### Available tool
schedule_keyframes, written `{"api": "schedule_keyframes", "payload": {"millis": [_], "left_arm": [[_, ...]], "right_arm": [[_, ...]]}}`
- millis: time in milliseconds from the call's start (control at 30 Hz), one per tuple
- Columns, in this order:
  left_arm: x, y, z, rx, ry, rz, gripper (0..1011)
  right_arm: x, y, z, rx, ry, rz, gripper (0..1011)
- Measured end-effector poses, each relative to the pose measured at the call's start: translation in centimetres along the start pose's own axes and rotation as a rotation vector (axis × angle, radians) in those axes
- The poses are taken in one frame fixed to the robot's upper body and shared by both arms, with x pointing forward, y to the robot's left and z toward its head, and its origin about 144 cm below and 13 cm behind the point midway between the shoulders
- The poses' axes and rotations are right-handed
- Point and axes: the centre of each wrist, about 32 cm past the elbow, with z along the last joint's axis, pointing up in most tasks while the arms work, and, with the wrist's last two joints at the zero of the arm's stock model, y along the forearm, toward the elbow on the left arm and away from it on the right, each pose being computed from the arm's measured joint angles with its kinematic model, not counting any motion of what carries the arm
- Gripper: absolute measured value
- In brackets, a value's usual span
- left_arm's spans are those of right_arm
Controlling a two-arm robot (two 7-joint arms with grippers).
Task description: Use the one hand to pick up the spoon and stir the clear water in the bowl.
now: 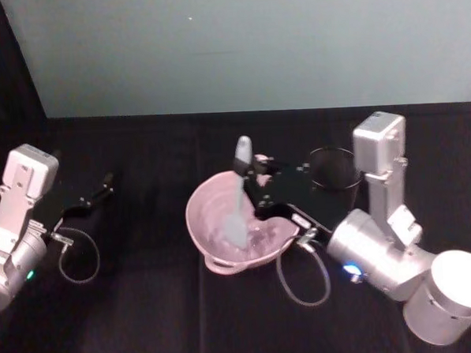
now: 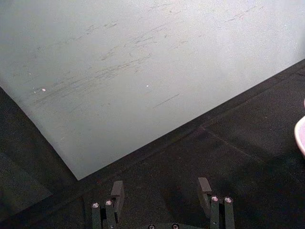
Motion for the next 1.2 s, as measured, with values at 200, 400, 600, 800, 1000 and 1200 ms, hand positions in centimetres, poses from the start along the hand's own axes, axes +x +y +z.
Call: {"api": "schedule_keyframes", "payload": {"millis": [200, 400, 600, 800, 1000, 1200], "left_arm": [[0.0, 0.0, 0.0, 0.000, 0.000, 0.000, 1011], [0.0, 0.0, 0.0, 0.000, 0.000, 0.000, 1011], [0.0, 0.0, 0.0, 0.000, 0.000, 0.000, 1011], [0.0, 0.0, 0.0, 0.000, 0.000, 0.000, 1011], [0.0, 0.0, 0.0, 0.000, 0.000, 0.000, 1011], [0.0, 0.0, 0.0, 0.000, 0.000, 0.000, 1011]], "right_arm": [[-0.9, 2.1, -0.7, 0.014, 0.003, 0.009, 111], [-0.3, 4.2, -1.6, 0.035, -0.040, -0.050, 110], [1.4, 5.2, -2.1, 0.053, -0.115, -0.140, 110], [3.1, 3.9, -1.6, 0.047, -0.168, -0.182, 111], [3.1, 1.1, -0.9, 0.008, -0.153, -0.123, 110], [1.5, -1.0, -0.6, -0.011, -0.085, -0.041, 111]]}}
